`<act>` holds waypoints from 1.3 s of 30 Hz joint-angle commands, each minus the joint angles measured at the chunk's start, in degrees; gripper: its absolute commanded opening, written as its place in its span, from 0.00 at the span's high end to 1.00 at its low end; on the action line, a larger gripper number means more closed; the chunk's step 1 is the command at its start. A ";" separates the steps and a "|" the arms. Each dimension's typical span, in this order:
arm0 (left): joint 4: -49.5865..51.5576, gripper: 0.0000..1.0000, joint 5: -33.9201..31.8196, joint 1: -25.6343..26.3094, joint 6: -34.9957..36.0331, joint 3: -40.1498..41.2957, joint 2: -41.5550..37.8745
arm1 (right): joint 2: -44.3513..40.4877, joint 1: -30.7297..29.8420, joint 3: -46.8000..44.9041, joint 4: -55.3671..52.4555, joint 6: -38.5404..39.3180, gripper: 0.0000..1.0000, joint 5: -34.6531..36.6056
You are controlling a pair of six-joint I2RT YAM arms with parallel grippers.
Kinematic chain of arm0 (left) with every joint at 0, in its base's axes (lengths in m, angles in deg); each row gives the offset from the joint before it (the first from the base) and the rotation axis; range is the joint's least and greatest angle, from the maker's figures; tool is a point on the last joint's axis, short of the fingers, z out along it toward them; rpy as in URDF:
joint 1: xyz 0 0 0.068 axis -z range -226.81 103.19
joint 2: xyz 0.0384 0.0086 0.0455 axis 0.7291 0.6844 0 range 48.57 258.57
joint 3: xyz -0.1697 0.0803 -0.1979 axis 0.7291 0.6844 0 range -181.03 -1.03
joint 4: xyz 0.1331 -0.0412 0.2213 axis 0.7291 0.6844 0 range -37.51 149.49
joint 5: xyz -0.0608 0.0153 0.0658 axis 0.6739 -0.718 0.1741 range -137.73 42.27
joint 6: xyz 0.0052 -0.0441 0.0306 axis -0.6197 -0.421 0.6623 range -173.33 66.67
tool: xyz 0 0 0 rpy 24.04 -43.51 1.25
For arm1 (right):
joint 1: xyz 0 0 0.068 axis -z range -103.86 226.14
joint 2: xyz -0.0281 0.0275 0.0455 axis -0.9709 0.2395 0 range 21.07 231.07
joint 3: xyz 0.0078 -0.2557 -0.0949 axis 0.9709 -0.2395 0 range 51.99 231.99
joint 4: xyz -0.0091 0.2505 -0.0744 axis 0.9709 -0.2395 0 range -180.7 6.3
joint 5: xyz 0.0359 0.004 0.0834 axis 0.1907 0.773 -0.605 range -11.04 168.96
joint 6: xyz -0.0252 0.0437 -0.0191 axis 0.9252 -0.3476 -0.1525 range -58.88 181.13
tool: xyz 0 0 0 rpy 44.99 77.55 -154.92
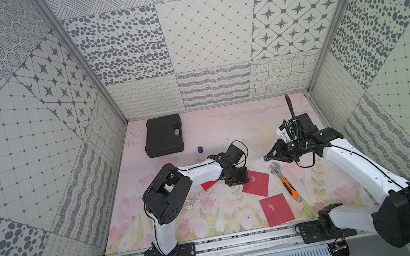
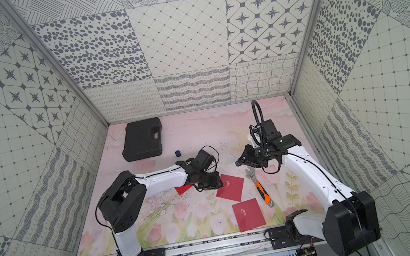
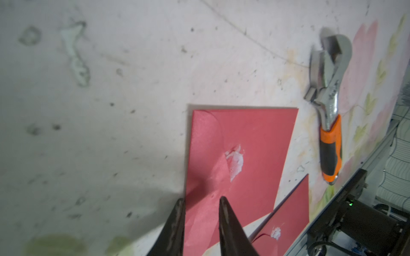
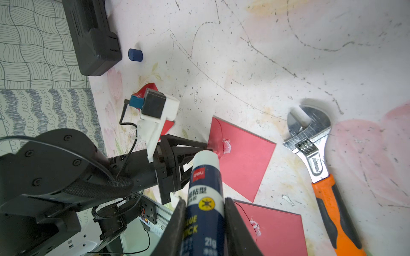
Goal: Seal the envelope with a glue stick
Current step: Seal the envelope at the center of the board, then move the envelope to the center of the board.
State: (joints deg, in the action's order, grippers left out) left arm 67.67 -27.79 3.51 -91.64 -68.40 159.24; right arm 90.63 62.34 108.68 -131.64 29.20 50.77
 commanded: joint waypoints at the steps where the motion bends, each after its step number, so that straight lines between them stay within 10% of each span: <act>1: -0.66 0.71 5.66 0.40 -1.75 -1.53 3.89 | -1.50 0.15 2.09 0.13 0.54 1.00 0.32; 15: 4.33 0.69 0.39 -2.77 1.91 2.11 -4.90 | -1.22 0.15 2.99 -0.13 0.72 1.00 0.76; 29: 23.27 0.61 -21.68 -18.31 17.54 5.33 -16.35 | -0.73 0.09 4.00 -0.33 0.59 1.00 0.41; 39: 15.69 0.41 -17.77 -28.69 18.60 9.80 -19.30 | -0.49 0.09 4.77 -0.74 0.72 1.00 0.01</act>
State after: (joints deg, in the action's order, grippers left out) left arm 84.78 -45.07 -21.69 -77.26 -59.83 141.23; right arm 90.63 62.34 111.35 -132.95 29.20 51.08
